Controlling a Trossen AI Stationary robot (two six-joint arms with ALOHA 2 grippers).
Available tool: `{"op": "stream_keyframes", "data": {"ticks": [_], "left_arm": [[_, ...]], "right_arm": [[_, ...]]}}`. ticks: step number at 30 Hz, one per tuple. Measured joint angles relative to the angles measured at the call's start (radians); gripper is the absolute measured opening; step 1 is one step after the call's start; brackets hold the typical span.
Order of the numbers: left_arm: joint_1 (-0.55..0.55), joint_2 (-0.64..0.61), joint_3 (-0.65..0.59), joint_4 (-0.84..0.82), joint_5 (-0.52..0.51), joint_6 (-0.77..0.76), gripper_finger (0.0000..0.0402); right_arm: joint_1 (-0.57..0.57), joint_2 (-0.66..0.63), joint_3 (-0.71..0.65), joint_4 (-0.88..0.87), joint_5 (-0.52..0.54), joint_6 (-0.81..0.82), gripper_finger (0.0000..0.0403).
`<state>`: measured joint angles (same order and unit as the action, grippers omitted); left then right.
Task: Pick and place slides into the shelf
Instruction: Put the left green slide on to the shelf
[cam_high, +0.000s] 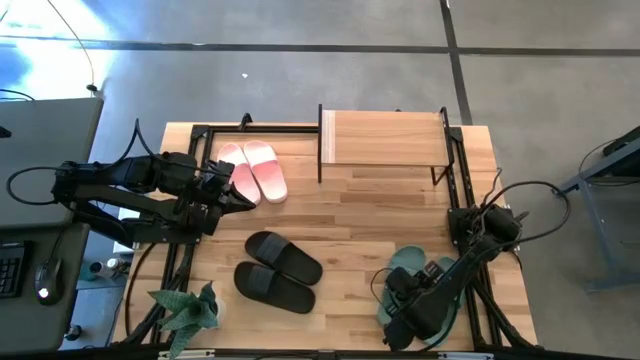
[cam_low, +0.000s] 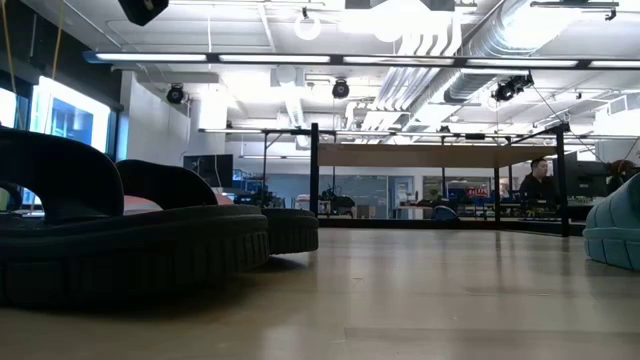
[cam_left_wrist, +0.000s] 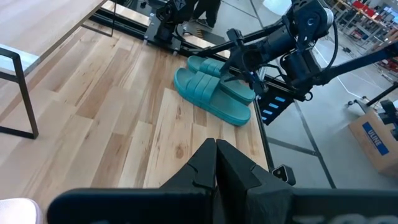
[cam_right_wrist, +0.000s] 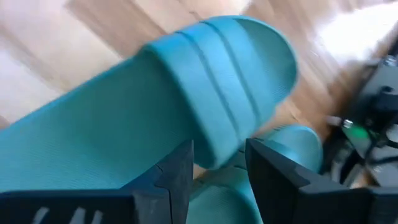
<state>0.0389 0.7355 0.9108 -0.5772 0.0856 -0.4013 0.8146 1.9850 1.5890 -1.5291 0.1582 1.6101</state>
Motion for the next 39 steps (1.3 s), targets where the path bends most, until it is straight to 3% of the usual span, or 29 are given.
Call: {"op": "stream_keyframes", "data": {"ticks": [9, 18, 29, 39], "left_arm": [[0.000, 0.000, 0.000, 0.000, 0.000, 0.000, 0.0001], [0.000, 0.000, 0.000, 0.000, 0.000, 0.000, 0.0001], [0.000, 0.000, 0.000, 0.000, 0.000, 0.000, 0.0001], [0.000, 0.000, 0.000, 0.000, 0.000, 0.000, 0.0001]], "right_arm": [[0.000, 0.011, 0.000, 0.036, 0.055, -0.018, 0.0138], [-0.005, 0.104, -0.001, 0.034, -0.004, -0.066, 0.0138], [-0.009, 0.129, -0.001, -0.048, -0.008, -0.066, 0.0138], [-0.012, 0.130, -0.001, -0.042, 0.052, -0.091, 0.0135]]}}
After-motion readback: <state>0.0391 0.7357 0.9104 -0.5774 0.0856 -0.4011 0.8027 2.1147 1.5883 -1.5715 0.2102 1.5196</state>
